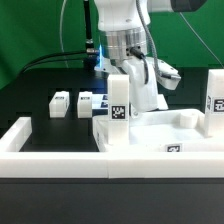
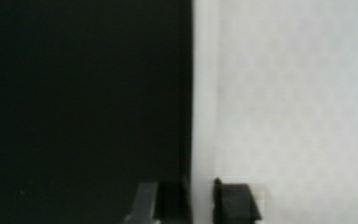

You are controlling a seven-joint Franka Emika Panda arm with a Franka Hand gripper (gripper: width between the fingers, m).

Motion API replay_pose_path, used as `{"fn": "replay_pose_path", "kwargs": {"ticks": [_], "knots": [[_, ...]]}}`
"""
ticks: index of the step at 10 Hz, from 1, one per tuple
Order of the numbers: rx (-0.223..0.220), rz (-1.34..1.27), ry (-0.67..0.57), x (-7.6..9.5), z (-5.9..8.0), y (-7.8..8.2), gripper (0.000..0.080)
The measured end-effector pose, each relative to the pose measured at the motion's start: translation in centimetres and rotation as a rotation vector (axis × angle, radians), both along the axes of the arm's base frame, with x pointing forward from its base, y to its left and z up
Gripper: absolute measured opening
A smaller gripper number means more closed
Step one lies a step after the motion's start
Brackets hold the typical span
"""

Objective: Assemble desk

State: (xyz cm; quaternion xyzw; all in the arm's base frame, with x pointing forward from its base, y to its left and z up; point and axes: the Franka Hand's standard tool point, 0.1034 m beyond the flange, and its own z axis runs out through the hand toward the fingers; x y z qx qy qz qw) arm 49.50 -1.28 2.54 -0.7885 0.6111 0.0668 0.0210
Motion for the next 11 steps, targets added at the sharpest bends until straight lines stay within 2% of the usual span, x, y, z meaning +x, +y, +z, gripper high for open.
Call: {"fn": "replay_pose_path", "kwargs": {"ticks": [3,11], "knots": [[-0.003,0.127,-0.028,0.2,0.0,-1.0,0.006],[-0.007,0.165,-0.036,0.5,0.0,-1.7,0.006]]}}
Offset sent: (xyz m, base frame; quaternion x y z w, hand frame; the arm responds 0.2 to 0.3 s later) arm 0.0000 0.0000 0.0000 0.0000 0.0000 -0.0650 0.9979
